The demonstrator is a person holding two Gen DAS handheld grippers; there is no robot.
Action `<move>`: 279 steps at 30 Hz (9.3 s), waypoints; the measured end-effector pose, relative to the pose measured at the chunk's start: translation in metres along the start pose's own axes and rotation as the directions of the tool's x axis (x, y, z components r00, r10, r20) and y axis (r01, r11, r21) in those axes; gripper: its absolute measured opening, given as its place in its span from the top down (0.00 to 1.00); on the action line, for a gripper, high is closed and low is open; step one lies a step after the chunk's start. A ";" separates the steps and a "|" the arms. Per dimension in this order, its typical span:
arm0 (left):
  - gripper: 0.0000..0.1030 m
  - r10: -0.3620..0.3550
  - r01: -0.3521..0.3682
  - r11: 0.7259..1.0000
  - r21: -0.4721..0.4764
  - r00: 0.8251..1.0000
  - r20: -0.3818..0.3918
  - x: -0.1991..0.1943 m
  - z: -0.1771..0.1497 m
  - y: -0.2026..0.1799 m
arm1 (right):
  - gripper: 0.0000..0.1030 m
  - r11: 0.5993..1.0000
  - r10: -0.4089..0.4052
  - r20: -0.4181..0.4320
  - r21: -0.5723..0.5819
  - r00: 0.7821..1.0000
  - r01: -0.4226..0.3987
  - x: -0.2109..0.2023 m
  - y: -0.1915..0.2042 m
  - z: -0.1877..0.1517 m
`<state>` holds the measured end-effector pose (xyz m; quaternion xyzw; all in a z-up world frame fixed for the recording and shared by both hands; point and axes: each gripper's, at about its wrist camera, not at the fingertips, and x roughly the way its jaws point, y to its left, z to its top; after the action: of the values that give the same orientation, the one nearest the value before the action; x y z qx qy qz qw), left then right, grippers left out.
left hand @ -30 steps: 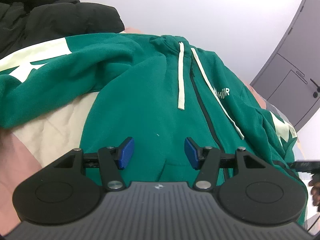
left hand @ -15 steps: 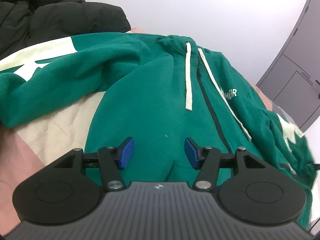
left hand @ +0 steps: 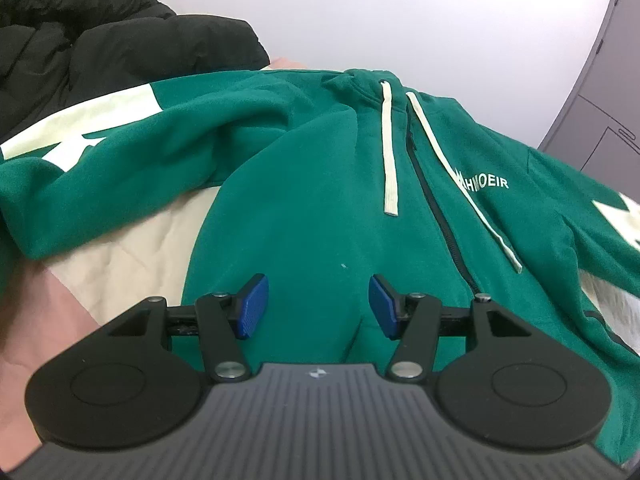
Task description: Fold large clothes
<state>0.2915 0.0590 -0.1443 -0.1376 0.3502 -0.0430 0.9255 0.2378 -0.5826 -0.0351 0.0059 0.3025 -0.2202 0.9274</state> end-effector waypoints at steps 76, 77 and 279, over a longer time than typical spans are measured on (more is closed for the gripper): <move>0.40 -0.193 0.231 0.934 -0.272 0.968 0.158 -0.052 0.025 0.066 | 0.15 0.467 0.735 -0.039 0.753 0.677 -0.464 -0.016 0.279 -0.111; 0.40 -0.185 0.220 0.938 -0.268 0.971 0.150 -0.048 0.025 0.064 | 0.15 0.434 0.742 -0.033 0.785 0.670 -0.442 -0.007 0.275 -0.120; 0.27 0.227 0.108 0.330 -0.938 0.955 0.190 -0.104 -0.046 0.211 | 0.39 0.735 0.629 -0.179 -0.182 0.757 -0.654 -0.106 0.395 -0.171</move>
<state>0.1796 0.2690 -0.1717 -0.6381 0.1767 0.2220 0.7158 0.2289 -0.1586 -0.1636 0.0125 0.3540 0.1509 0.9229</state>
